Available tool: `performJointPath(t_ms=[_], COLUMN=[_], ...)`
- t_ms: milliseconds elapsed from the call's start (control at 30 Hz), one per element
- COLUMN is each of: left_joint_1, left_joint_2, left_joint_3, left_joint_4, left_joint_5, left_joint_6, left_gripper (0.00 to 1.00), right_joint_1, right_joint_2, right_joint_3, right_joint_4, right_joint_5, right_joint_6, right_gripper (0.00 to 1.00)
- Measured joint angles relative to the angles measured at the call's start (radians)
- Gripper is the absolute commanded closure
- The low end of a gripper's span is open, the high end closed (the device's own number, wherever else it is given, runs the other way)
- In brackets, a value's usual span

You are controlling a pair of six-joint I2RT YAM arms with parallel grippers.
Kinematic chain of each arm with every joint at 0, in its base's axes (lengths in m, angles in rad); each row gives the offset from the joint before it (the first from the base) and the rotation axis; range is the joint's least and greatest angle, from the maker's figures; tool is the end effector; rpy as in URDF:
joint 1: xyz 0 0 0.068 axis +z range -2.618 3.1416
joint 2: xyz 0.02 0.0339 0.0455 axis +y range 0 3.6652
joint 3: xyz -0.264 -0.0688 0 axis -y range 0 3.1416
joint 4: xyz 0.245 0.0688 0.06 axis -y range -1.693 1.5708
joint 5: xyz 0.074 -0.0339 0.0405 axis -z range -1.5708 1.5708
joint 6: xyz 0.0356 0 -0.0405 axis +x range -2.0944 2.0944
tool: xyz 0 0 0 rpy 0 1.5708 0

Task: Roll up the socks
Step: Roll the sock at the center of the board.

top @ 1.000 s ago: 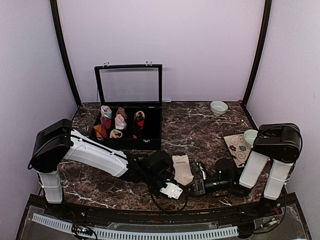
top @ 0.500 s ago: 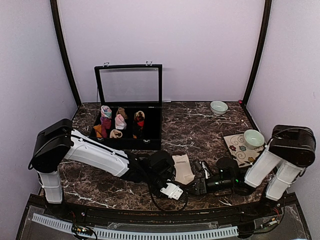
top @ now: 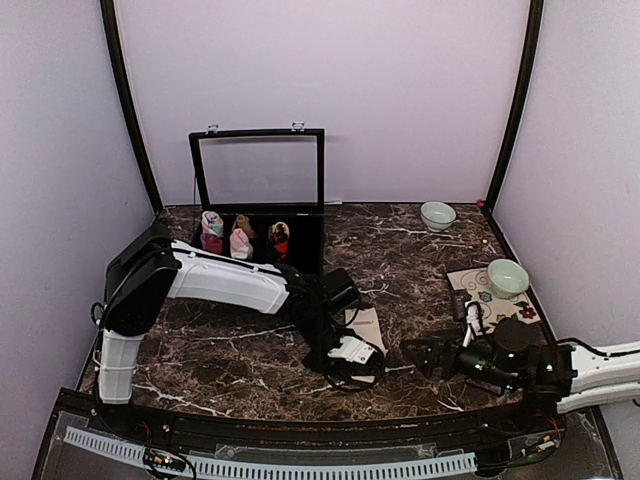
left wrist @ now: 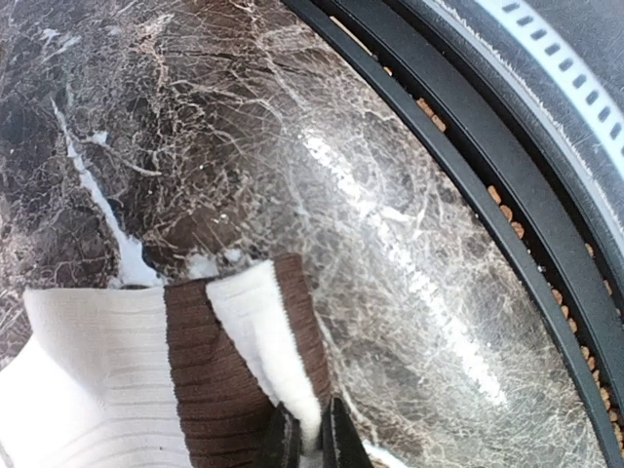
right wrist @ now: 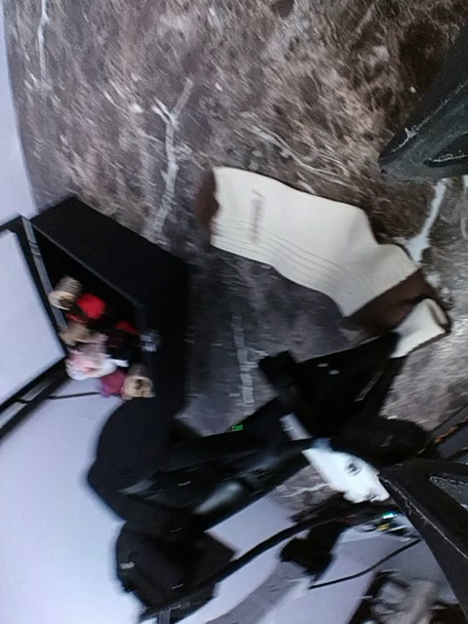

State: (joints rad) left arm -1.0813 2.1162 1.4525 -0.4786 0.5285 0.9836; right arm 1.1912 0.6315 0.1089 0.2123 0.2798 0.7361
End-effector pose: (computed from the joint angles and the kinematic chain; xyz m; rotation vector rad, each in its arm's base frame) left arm 0.1865 -0.3883 0.1403 2.3527 1.2235 -0.7436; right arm 0.0655 0.1377 0.1660 -0.2510 1.9949 1.0376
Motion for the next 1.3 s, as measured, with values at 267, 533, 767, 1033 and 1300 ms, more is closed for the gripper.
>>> performJointPath(t_ms=[267, 533, 767, 1033, 1300], left_joint_1=[0.028, 0.086, 0.127, 0.137, 0.141], left_joint_2=[0.116, 0.252, 0.287, 0.342, 0.366], left_joint_3=[0.175, 0.348, 0.361, 0.436, 0.472], left_joint_4=[-0.182, -0.378, -0.463, -0.550, -0.594], left_joint_5=[0.115, 0.287, 0.378, 0.406, 0.413], left_joint_6=[-0.002, -0.031, -0.058, -0.063, -0.072], left_gripper=[1.00, 1.00, 1.00, 1.00, 1.00], right_joint_1=[0.001, -0.005, 0.037, 0.123, 0.172], right_joint_2=[-0.381, -0.066, 0.409, 0.373, 0.602], right_joint_3=[-0.098, 0.023, 0.206, 0.185, 0.235], right_joint_4=[-0.075, -0.161, -0.140, -0.058, 0.030], right_joint_5=[0.194, 0.132, 0.024, -0.023, -0.052], right_joint_6=[-0.029, -0.206, -0.363, -0.541, -0.682], right_gripper=[0.01, 0.01, 0.13, 0.26, 0.38])
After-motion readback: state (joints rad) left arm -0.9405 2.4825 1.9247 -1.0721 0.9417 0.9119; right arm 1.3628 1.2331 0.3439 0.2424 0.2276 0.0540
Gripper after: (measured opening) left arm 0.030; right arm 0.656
